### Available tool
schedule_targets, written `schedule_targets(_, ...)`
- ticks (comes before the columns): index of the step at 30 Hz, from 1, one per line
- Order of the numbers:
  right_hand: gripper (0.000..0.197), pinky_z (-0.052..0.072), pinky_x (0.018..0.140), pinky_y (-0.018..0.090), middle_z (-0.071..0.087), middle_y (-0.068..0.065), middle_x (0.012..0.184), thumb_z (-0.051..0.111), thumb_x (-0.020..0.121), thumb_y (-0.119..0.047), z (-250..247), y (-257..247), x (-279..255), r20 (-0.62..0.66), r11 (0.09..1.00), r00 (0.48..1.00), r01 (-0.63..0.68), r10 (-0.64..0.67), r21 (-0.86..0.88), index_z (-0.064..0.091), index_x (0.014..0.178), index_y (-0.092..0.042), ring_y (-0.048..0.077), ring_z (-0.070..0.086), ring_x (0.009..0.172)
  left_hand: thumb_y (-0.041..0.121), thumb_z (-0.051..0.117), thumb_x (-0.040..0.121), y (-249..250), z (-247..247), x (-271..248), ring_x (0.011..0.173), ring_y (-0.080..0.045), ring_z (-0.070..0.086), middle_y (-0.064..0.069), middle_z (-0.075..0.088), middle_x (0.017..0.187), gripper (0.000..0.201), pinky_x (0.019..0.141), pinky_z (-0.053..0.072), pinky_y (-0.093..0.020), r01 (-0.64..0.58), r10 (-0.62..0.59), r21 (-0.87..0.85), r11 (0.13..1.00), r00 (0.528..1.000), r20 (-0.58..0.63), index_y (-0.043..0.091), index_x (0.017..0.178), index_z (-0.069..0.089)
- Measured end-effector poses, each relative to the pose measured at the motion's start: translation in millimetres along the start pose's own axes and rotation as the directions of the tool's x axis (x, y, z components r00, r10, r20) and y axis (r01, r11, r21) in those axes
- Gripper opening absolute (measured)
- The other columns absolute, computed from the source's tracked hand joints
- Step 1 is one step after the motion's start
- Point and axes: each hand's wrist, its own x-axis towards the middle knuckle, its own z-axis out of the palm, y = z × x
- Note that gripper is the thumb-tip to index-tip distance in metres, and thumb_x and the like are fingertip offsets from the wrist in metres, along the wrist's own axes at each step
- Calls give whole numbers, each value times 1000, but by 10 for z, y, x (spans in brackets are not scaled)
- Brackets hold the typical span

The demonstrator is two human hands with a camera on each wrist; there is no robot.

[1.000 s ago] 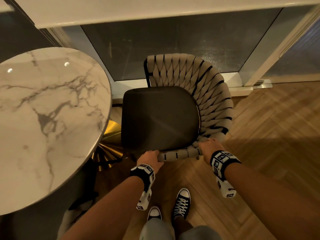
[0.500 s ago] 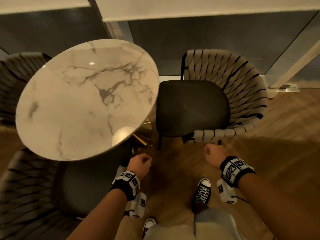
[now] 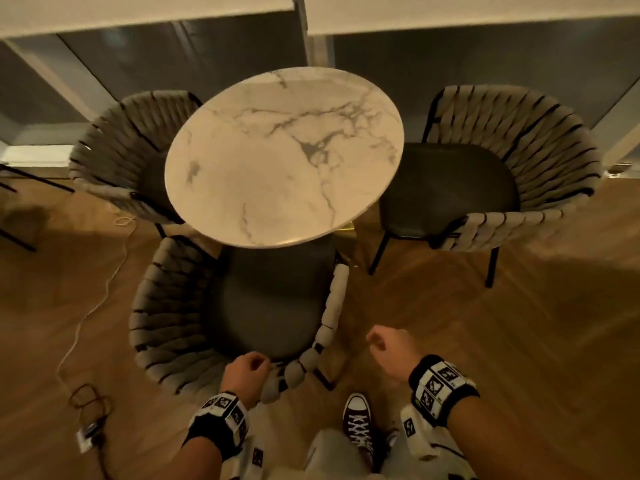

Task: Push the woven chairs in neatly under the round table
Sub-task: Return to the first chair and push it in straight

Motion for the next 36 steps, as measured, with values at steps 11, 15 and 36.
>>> schedule_targets(11, 33, 43, 93, 41, 56, 2, 124, 50, 88, -22, 1245, -767, -222, 91, 874, 973, 230, -212, -428, 59, 120, -24, 26, 50, 114, 27, 58, 91, -860, -350, -218, 90, -28, 66, -8, 74, 97, 20, 72, 49, -31, -73, 92, 184, 980, 991, -96, 17, 102, 72)
schedule_targets(15, 45, 36, 106, 44, 53, 5, 133, 59, 85, -28, 1645, -969, -177, 135, 781, 966, 256, -218, -570, 53, 129, -21, 28, 46, 123, 34, 55, 91, -1309, -623, 108, 116, -30, 60, -11, 65, 126, 39, 94, 50, -36, -98, 75, 349, 932, 994, 79, 17, 126, 62)
schedule_targets(36, 42, 1, 120, 55, 45, 0, 148, 49, 92, -25, 2730, -1793, 274, -59, 636, 974, -189, 219, -749, 55, 133, -32, 27, 37, 137, 39, 59, 85, -2657, -1506, 1726, 130, -27, 43, 3, 54, 135, 40, 117, 4, -62, -508, 369, 745, 432, 853, 368, 36, 124, 63)
